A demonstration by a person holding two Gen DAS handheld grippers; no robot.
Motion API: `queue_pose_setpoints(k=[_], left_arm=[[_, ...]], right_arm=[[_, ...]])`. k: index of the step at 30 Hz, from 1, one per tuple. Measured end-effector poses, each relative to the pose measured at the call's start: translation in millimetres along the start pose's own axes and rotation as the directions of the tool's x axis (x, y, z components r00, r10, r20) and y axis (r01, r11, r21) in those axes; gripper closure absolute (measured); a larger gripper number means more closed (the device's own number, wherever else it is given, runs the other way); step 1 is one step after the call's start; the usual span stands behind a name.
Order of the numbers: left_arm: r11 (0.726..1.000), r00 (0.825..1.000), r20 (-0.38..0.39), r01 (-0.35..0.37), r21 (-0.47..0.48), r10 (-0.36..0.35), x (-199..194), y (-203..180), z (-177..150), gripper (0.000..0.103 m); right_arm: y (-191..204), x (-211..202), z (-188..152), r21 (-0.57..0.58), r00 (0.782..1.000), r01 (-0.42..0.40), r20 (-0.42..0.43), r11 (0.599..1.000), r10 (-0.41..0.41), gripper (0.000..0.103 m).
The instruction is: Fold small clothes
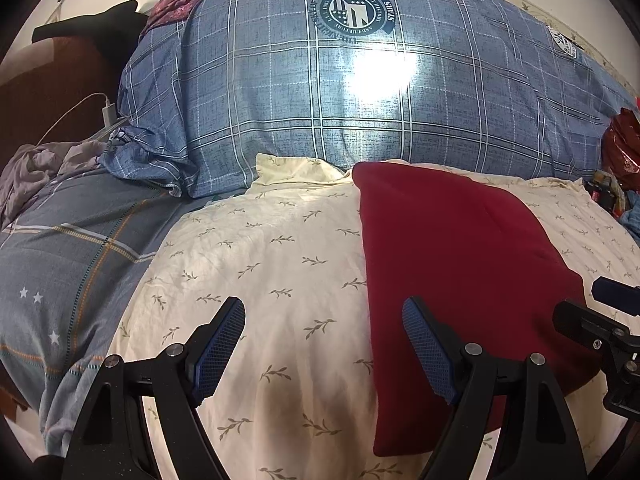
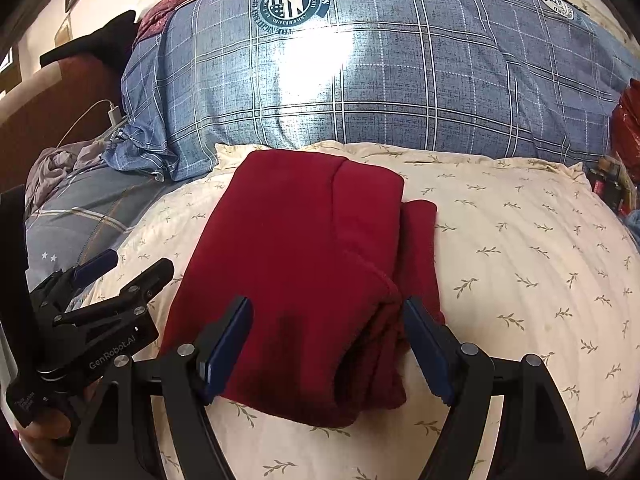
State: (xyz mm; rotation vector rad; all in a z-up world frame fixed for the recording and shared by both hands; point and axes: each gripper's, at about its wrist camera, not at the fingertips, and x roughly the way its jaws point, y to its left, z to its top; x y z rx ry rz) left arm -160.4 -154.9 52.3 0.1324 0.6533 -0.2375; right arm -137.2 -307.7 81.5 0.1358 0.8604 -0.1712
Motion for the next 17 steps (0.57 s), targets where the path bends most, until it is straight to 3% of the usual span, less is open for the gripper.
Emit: queue_pose_setpoints(k=[17], left_arm=[[1.000,1.000,0.003,0.012,-0.009,-0.012,0.1,3.9,0.1,0.022]], right_arm=[[-1.5,3.0,-1.2,0.001,1.000,-0.011,-0.011,1.000,0.011,0.025]])
